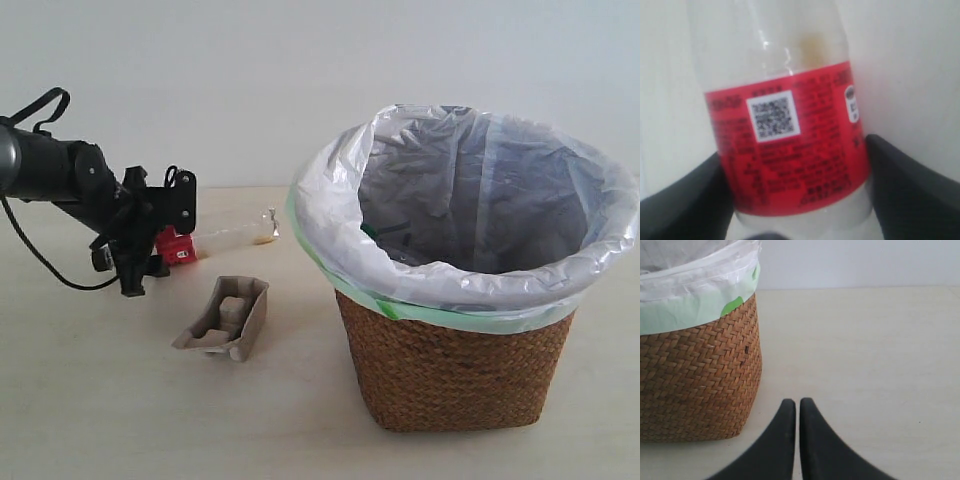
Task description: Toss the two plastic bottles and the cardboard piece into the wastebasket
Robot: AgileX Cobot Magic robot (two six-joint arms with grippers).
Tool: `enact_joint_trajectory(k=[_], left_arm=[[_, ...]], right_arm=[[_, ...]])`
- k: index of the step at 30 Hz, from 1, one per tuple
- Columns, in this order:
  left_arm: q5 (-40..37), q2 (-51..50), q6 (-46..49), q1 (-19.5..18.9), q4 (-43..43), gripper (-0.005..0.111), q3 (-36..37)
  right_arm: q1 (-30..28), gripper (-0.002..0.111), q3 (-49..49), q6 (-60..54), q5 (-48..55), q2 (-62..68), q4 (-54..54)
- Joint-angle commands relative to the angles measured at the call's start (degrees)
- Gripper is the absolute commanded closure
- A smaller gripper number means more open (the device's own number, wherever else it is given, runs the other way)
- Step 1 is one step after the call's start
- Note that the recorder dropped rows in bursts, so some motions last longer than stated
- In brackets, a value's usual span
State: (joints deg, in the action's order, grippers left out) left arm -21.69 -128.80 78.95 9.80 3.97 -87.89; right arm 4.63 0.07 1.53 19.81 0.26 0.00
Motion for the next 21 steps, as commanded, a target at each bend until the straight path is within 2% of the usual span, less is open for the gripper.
enact_joint_trajectory(k=[1,3,5,13,21], left_arm=[[-4.30,2.87,-4.82,-0.39,-1.06,0.103,0.27],[-6.92,5.27,-6.08,-0.61,-1.07,0.103,0.27],[-8.66,8.07,-11.41,-1.30,-1.07,0.103,0.27],[-17.43,21.18,-49.03,-4.99,-17.04,0.103,0.27],[-29.77,30.55,-69.40,-9.20,-24.25,0.103,0.27]], right_arm=[[-0.35,0.108,-0.07,-0.26,-0.44,-0.26,-0.37],[-0.35,0.108,-0.07,-0.26,-0.44,-0.26,-0.37],[-0.35,0.108,-0.07,-0.26,-0.44,-0.26,-0.37],[-0.35,0.108,-0.07,-0.26,-0.44,-0.26,-0.37],[-0.35,0.108,-0.07,-0.26,-0.44,-0.26,-0.37]])
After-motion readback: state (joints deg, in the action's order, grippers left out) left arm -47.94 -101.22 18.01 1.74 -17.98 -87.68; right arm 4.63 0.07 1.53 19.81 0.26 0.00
